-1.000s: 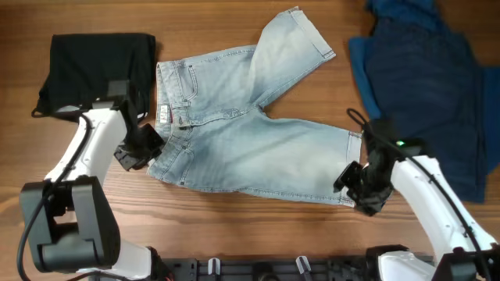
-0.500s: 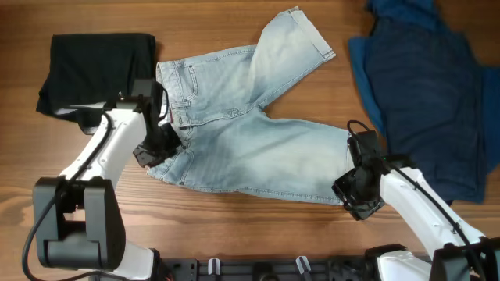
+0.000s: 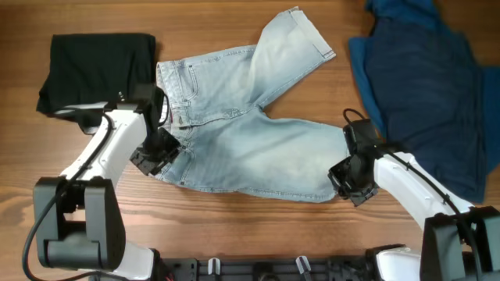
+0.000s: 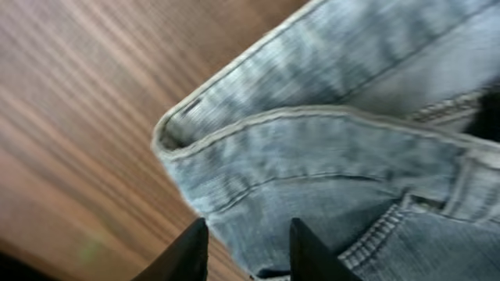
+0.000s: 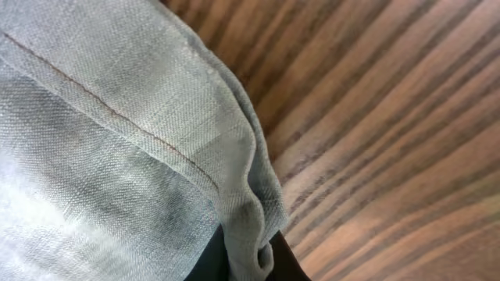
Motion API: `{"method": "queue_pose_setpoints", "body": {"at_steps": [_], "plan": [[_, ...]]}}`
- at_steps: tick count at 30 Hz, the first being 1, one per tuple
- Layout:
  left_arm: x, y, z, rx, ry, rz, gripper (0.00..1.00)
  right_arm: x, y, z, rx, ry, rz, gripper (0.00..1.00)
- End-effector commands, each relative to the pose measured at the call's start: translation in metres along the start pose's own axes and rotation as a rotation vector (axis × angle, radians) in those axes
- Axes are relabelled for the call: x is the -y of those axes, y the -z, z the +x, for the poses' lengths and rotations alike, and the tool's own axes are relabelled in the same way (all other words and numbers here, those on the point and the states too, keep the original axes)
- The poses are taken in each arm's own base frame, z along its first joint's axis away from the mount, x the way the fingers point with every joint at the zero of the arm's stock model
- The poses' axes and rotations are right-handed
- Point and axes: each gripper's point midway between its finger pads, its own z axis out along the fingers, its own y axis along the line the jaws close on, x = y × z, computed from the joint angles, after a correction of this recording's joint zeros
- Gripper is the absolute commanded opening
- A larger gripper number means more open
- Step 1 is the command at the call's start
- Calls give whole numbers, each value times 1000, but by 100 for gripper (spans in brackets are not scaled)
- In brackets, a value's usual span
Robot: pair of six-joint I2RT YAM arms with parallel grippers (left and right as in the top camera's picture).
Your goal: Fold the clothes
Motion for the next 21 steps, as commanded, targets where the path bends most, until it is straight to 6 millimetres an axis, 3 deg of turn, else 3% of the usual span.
{"method": "queue_pose_setpoints", "body": {"at_steps": [1, 2, 3, 9, 14, 16, 17, 18, 19, 21], "plan": [[-10, -5, 5, 3, 176, -34, 70, 21, -41, -1, -2, 36, 88, 5], [-14, -8, 8, -4, 201, -46, 84, 21, -41, -1, -1, 48, 88, 6], [-17, -13, 10, -10, 212, -56, 88, 20, -41, -2, 1, 64, 83, 7], [-13, -24, 4, 25, 212, -25, 87, 17, -42, -3, 5, 87, 72, 10], [-11, -41, -1, 65, 210, 7, 81, 17, -42, -3, 5, 96, 71, 10], [-12, -45, -3, 81, 210, 13, 67, 16, -42, -4, 7, 144, 68, 5], [-13, -46, -4, 90, 211, 8, 46, 17, -42, -5, 12, 162, 72, 4], [-14, -46, -6, 104, 211, 4, 16, 14, -42, -6, 15, 218, 62, 4], [-13, -46, -8, 109, 212, 8, 4, 12, -42, -7, 19, 257, 53, 4], [-10, -46, -10, 117, 212, 22, 4, 8, -42, -8, 25, 292, 40, 4]]}}
